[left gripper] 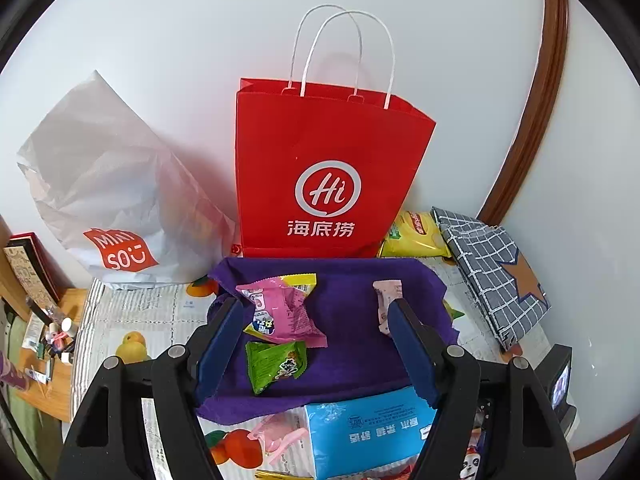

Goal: Organize snacks
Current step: 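Grasp the red-and-pink strip candy packet with the right tool, then grasp the yellow triangular snack packet with the left tool while the right tool holds the strip candy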

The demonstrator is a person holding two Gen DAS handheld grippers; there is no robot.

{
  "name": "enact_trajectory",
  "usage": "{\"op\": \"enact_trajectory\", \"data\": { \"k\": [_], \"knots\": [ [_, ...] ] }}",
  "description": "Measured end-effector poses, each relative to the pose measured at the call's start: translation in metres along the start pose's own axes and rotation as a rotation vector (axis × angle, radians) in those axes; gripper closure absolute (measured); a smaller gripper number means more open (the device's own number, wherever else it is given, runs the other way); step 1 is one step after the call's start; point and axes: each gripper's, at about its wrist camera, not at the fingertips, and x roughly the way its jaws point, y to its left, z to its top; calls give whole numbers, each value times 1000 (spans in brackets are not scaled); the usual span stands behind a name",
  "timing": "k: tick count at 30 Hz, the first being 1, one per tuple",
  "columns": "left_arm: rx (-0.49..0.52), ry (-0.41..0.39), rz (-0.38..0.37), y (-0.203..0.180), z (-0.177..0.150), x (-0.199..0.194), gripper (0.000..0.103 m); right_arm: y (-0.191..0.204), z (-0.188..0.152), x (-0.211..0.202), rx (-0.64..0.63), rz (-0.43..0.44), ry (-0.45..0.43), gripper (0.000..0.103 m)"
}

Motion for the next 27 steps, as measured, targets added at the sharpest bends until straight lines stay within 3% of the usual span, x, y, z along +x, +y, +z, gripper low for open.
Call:
{"op": "enact_trajectory", "data": {
  "k": [8, 15, 21, 27],
  "knots": [
    [14, -40, 0, -12, -5, -16, 30, -22, -13, 4, 82, 20, -33, 83],
    [-11, 35, 39, -2, -32, -6, 30, -14, -24, 3, 60, -27, -122, 83],
    [-40, 107, 90, 22, -79, 1, 31, -17, -30, 1, 80, -14, -161, 83],
    [-68, 191, 41, 30, -135, 10, 30, -18, -30, 0, 72, -2, -163, 82]
  ]
}}
